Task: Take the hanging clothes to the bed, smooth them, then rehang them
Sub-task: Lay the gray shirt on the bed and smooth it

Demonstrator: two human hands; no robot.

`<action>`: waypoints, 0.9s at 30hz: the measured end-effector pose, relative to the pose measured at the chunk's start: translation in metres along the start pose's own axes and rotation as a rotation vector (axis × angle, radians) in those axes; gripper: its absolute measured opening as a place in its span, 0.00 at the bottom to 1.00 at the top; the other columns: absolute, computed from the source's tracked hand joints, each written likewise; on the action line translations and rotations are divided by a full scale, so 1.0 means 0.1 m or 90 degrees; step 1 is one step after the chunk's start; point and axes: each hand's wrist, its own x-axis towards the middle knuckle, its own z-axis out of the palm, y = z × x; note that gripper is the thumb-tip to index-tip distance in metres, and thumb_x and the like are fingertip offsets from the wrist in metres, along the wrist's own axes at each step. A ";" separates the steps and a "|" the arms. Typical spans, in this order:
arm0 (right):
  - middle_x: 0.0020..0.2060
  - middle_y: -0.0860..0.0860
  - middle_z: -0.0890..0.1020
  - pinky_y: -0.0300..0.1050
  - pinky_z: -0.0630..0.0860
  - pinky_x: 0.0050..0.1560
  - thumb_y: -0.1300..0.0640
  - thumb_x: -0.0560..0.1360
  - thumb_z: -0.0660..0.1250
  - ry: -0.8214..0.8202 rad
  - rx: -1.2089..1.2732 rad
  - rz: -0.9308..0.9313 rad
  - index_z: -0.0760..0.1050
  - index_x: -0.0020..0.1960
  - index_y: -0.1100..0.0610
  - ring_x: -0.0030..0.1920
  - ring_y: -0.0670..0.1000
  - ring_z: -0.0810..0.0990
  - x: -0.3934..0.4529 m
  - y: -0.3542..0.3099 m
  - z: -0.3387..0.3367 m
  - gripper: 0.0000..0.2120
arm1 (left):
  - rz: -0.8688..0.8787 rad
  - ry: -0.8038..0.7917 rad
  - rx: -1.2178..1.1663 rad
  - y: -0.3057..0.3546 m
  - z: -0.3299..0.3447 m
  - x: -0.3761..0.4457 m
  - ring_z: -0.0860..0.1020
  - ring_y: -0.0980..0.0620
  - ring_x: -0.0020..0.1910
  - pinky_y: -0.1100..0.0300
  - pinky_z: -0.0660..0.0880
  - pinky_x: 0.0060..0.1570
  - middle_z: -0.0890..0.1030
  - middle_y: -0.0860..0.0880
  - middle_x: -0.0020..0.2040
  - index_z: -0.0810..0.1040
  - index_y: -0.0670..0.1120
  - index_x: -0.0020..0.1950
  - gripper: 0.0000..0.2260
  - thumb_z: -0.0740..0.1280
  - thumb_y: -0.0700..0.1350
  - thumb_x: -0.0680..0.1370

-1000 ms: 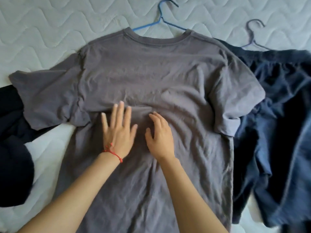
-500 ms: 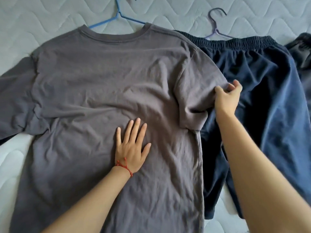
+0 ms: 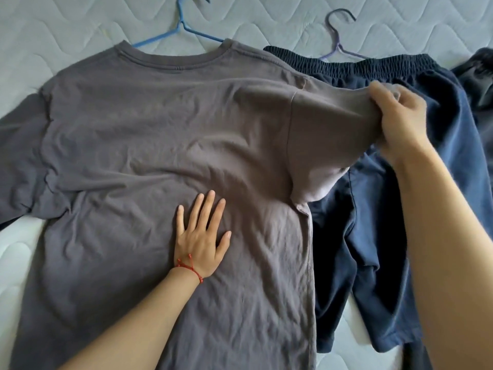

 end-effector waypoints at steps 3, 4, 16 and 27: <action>0.40 0.51 0.77 0.42 0.68 0.43 0.48 0.71 0.65 0.080 -0.348 -0.091 0.74 0.44 0.55 0.41 0.48 0.75 0.05 -0.14 -0.04 0.11 | -0.002 0.001 0.000 0.00 0.01 0.00 0.57 0.47 0.73 0.41 0.52 0.68 0.63 0.45 0.74 0.60 0.48 0.72 0.28 0.55 0.56 0.73; 0.48 0.53 0.78 0.44 0.68 0.48 0.48 0.72 0.64 0.175 -0.427 -0.104 0.73 0.51 0.57 0.49 0.51 0.76 0.05 -0.18 -0.06 0.14 | -0.002 0.002 -0.001 0.00 0.01 0.00 0.57 0.47 0.73 0.41 0.52 0.69 0.63 0.45 0.74 0.61 0.48 0.72 0.28 0.55 0.56 0.74; 0.76 0.50 0.54 0.54 0.45 0.74 0.44 0.78 0.54 -0.208 -0.712 -0.322 0.56 0.74 0.49 0.76 0.52 0.50 -0.51 0.71 0.58 0.26 | -0.007 -0.001 0.004 0.00 0.00 0.00 0.56 0.48 0.73 0.41 0.53 0.68 0.63 0.46 0.74 0.59 0.48 0.73 0.29 0.54 0.56 0.74; 0.61 0.60 0.73 0.52 0.60 0.62 0.53 0.79 0.54 0.034 -0.650 -0.331 0.72 0.61 0.59 0.62 0.60 0.68 0.09 0.14 0.88 0.17 | -0.004 0.018 -0.023 -0.01 0.01 -0.02 0.57 0.48 0.73 0.42 0.53 0.69 0.62 0.46 0.74 0.61 0.49 0.72 0.28 0.56 0.56 0.73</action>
